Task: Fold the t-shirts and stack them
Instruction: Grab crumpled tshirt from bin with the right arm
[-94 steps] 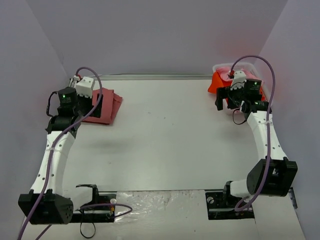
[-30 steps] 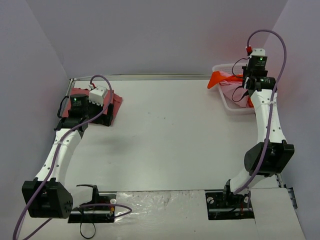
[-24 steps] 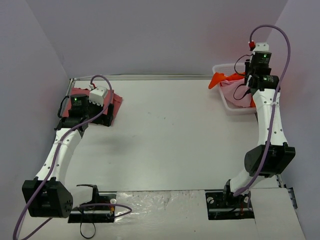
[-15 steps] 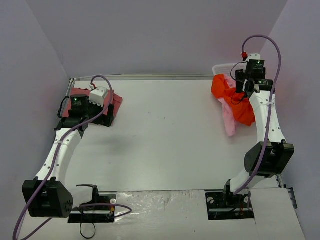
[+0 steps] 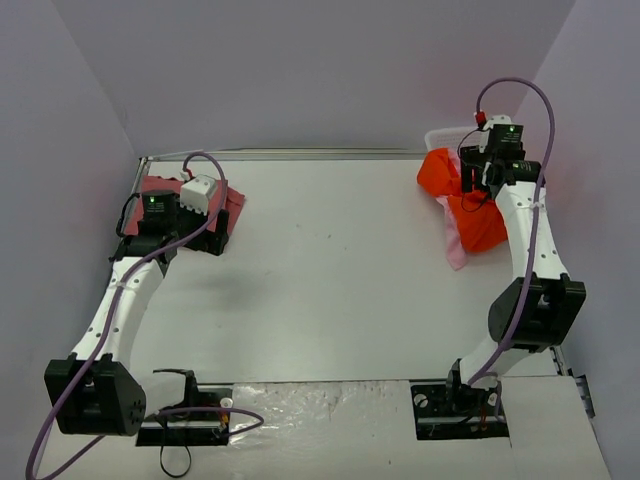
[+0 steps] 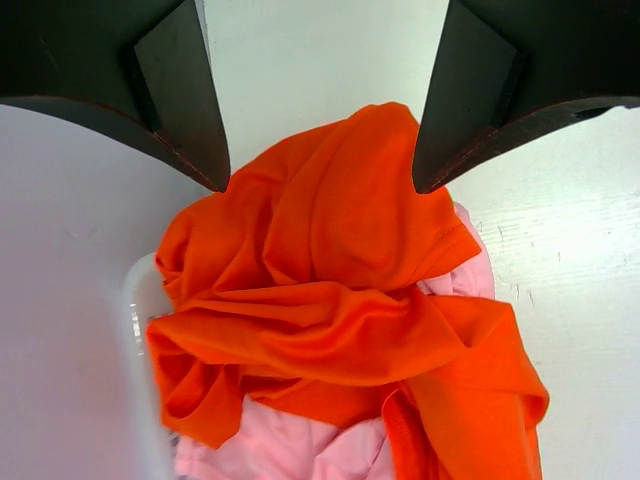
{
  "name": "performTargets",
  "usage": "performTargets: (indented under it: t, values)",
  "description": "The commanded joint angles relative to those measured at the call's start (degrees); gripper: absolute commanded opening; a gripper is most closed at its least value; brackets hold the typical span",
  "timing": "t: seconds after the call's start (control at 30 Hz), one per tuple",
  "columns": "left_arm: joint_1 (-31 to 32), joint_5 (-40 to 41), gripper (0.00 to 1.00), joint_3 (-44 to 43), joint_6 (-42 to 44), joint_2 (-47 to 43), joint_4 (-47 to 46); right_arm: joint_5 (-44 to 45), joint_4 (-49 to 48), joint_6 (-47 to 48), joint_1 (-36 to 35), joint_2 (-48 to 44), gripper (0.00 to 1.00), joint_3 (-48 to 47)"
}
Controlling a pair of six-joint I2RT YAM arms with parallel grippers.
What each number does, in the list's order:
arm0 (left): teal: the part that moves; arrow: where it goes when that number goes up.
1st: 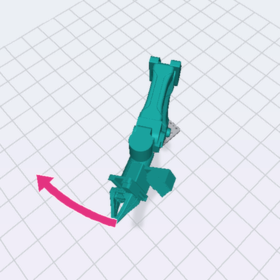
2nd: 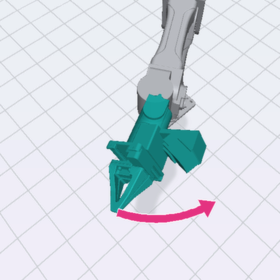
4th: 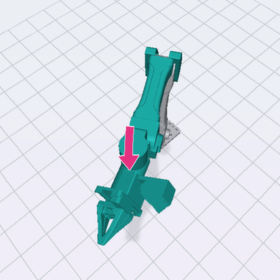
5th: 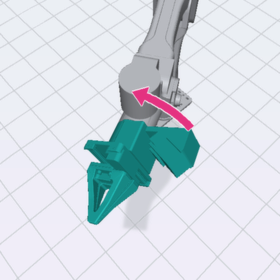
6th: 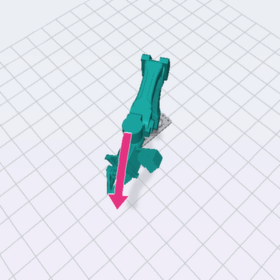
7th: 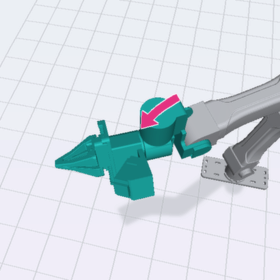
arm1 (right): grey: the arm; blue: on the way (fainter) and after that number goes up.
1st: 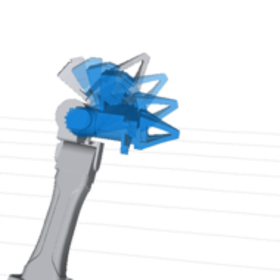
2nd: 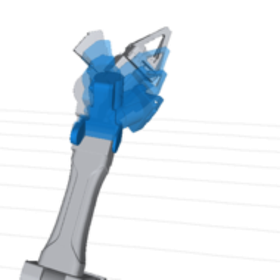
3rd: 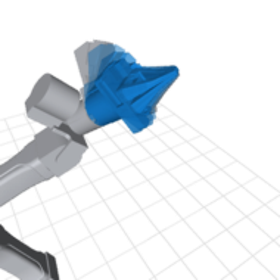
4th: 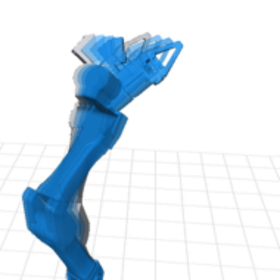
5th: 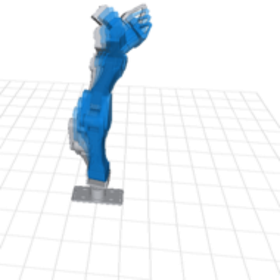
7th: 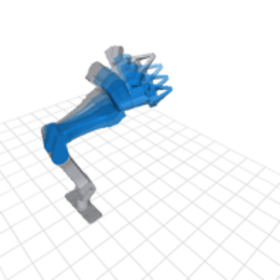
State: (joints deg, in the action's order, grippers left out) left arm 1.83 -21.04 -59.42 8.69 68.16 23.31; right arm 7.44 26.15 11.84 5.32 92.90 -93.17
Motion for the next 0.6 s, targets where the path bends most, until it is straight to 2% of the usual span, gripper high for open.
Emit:
performTargets:
  t: [0.0, 0.57]
  values:
    - [0.3, -1.0, 0.94, -0.3, 0.6, 0.0, -0.3, -2.7, 1.7, -0.9, 0.2, 3.0, 0.70, 1.8]
    - [0.1, -1.3, 0.95, 0.2, 1.0, 0.2, -0.5, -0.9, -0.4, -0.9, 0.5, 16.6, 0.68, -3.9]
